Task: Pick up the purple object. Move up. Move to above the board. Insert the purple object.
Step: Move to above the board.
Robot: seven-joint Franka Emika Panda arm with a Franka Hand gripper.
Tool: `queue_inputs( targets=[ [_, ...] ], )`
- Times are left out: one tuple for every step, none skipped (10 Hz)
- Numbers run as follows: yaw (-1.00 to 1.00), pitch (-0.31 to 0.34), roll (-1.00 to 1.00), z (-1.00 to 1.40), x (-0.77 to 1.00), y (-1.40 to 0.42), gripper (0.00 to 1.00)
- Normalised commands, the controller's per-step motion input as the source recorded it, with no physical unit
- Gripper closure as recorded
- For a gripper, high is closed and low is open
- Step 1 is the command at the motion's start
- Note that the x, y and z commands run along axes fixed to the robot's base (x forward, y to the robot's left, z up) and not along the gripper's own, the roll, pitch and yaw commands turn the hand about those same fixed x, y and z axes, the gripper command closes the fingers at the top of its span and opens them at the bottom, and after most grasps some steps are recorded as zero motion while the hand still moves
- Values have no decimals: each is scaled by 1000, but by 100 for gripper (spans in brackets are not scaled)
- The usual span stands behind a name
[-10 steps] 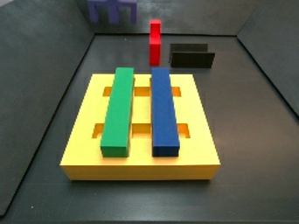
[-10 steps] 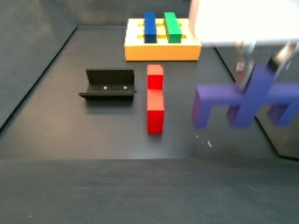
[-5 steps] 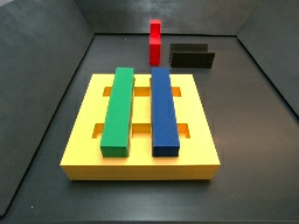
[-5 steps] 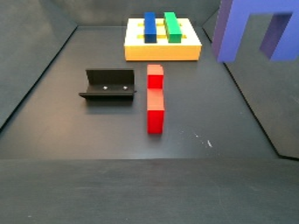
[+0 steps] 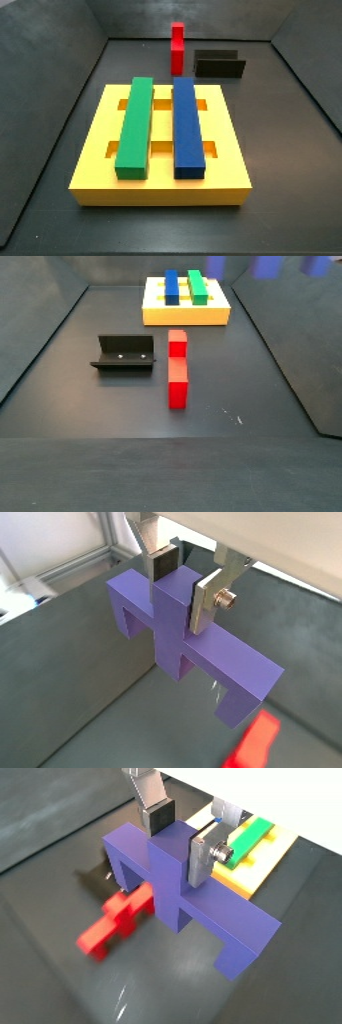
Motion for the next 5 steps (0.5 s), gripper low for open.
queue_inputs(
  targets=[
    [4, 57, 2, 132, 398, -1400, 100],
    [-2, 84, -11, 136, 412, -1400, 100],
    [4, 106, 0, 137, 423, -1400, 100],
    [9, 121, 7, 138, 433, -1400, 100],
    [7, 147, -21, 144, 452, -1400, 100]
  ],
)
